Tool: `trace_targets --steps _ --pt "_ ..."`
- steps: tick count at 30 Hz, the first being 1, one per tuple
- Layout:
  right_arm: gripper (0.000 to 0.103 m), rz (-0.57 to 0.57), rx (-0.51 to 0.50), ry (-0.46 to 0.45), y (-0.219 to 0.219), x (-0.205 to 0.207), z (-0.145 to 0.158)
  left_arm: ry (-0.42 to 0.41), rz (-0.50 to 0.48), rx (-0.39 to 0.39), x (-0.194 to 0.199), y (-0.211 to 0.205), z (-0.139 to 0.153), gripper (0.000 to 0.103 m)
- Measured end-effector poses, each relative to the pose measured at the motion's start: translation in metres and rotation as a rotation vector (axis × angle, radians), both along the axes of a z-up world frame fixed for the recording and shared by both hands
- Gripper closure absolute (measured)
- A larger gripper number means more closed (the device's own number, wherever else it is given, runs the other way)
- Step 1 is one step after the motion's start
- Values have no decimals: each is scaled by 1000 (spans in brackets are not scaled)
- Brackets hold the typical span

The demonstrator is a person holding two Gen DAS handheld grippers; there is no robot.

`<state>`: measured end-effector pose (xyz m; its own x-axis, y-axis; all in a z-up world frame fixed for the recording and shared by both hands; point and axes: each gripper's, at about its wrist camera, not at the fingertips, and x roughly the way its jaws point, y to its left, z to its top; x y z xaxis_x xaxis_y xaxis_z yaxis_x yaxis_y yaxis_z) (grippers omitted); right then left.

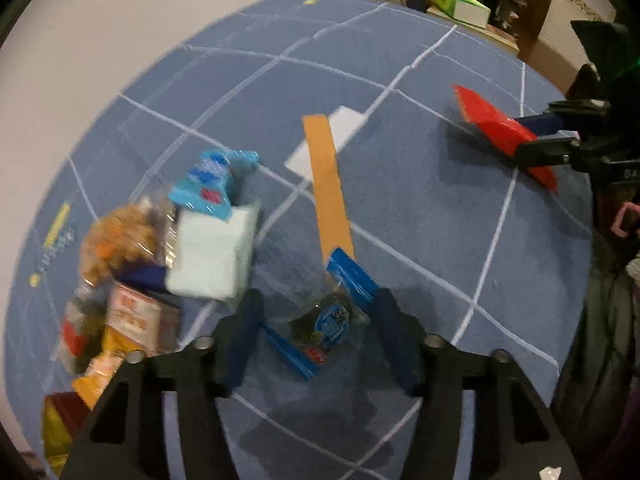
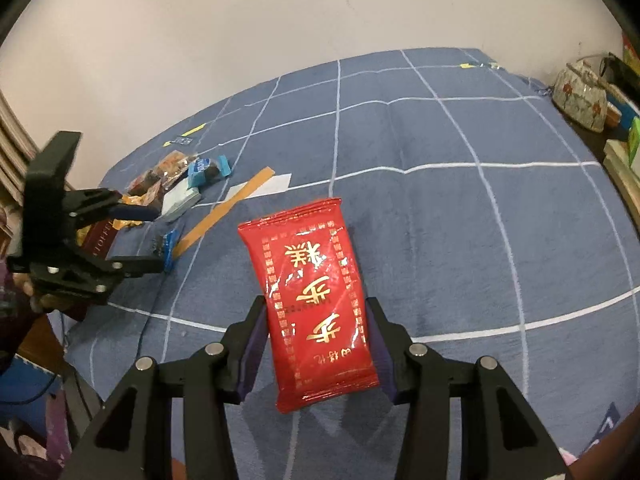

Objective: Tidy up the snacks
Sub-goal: 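Grasp the red pastry pack with the right gripper while the left grasps blue candies, then carry the blue-wrapped candies into the gold tin and open the left gripper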

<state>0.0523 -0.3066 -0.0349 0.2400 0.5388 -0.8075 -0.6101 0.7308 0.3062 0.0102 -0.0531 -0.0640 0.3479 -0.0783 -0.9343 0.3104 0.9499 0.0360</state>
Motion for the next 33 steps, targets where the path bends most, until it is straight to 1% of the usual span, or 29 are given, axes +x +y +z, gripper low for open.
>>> trace_targets --steps 2,3,5,9,13,17,19,21,22,26,33 --pt "55 7 -16 -3 2 -1 -2 -25 29 -47 -4 5 2 62" --pt "55 6 -15 -3 2 -1 -3 -21 65 -76 -7 10 3 64" --pt "55 2 -19 -4 2 -1 -4 -17 176 -146 -14 21 3 68" --pt "53 7 -63 -32 7 -5 -4 -36 343 -202 -41 31 10 69" --pt "52 18 -117 -68 14 -10 -4 -88 446 -262 -69 32 28 69" --pt "49 10 -133 -65 18 -9 -4 -136 495 -268 -92 26 49 69" --pt "49 24 -171 -92 24 -11 -5 -151 522 -273 -99 27 56 69" --pt "56 44 -199 -130 27 -17 -5 -159 553 -275 -107 29 62 69" --pt "58 43 -195 -129 26 -17 -5 -165 570 -272 -111 31 65 69" --pt "58 26 -170 -109 21 -16 -4 -180 617 -283 -125 39 73 69" --pt "59 22 -117 -64 23 -19 1 -228 657 -280 -148 51 93 69"
